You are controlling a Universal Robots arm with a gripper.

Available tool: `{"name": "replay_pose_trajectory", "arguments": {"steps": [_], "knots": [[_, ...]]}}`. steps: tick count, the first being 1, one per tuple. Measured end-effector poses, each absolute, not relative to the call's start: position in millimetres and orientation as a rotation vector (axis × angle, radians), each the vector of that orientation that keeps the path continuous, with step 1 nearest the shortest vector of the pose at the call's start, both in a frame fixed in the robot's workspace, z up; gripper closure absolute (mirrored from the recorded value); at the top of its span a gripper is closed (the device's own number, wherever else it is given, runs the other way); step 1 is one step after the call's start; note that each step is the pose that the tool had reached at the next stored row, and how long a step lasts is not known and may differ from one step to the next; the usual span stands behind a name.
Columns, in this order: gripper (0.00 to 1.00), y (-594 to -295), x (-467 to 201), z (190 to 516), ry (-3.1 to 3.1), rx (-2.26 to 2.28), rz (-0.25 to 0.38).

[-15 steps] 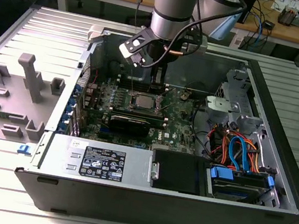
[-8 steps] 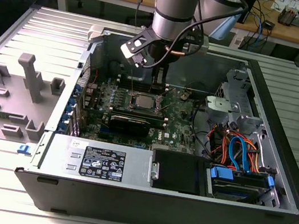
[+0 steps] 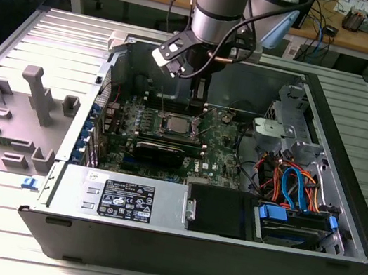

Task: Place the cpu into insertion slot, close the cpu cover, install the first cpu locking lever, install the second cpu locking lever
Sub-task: 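Close the cpu cover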

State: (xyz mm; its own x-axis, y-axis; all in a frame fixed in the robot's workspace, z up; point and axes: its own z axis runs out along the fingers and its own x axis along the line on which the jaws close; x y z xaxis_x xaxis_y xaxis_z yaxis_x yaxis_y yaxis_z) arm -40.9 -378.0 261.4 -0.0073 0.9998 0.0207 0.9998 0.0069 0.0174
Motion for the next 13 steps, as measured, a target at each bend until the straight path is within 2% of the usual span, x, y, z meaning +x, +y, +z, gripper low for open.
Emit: {"name": "replay_pose_trajectory", "arguments": {"steps": [13], "knots": [[0.89, -377, -28, 264, -2.227, -2.212, -0.042]]}}
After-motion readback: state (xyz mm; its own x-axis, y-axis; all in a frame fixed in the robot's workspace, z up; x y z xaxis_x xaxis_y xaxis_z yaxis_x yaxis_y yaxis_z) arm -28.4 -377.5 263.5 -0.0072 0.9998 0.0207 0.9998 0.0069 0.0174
